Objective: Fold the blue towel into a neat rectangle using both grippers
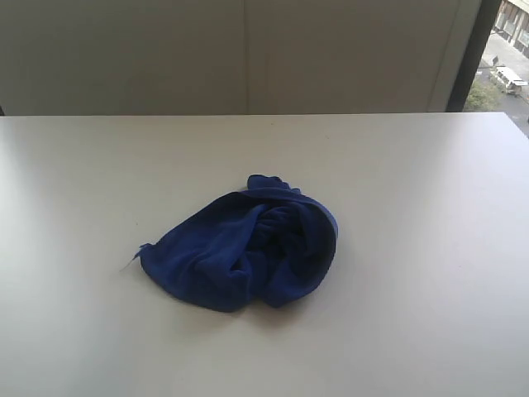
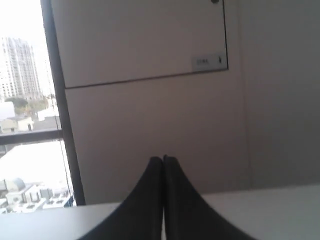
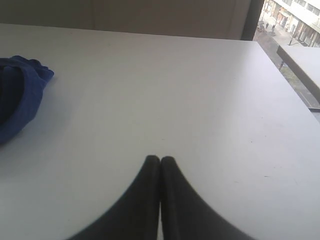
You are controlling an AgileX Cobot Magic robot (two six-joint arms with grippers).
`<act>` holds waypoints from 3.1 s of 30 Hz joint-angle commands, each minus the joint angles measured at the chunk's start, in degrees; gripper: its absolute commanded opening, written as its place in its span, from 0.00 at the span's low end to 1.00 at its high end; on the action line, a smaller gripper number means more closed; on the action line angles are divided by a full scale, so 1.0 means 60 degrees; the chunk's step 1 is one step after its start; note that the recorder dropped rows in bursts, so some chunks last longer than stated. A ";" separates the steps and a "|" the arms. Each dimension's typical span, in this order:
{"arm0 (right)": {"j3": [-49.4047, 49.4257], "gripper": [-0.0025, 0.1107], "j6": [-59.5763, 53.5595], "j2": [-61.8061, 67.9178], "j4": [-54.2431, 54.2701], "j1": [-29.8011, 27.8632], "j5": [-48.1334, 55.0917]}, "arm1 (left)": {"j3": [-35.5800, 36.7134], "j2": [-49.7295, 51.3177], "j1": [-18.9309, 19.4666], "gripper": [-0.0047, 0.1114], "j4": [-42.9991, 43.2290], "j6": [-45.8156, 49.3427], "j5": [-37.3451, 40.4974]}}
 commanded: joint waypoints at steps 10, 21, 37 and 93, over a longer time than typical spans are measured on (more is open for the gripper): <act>0.0063 0.02 -0.0043 -0.0061 -0.0011 -0.0056 -0.0108 | -0.3362 0.5784 0.0031 0.04 0.0187 0.0370 0.8609; 0.0063 0.02 -0.0043 -0.0061 -0.0011 -0.0056 -0.0108 | -0.4530 0.9524 0.0031 0.04 -0.2856 0.3556 1.0960; 0.0063 0.02 -0.0043 -0.0061 -0.0011 -0.0056 -0.0108 | -1.0063 1.6270 0.0206 0.04 -0.5287 0.6976 1.3722; 0.0063 0.02 -0.0043 -0.0061 -0.0011 -0.0056 -0.0108 | -1.2240 2.0390 -0.1222 0.61 -0.4945 0.7916 1.2378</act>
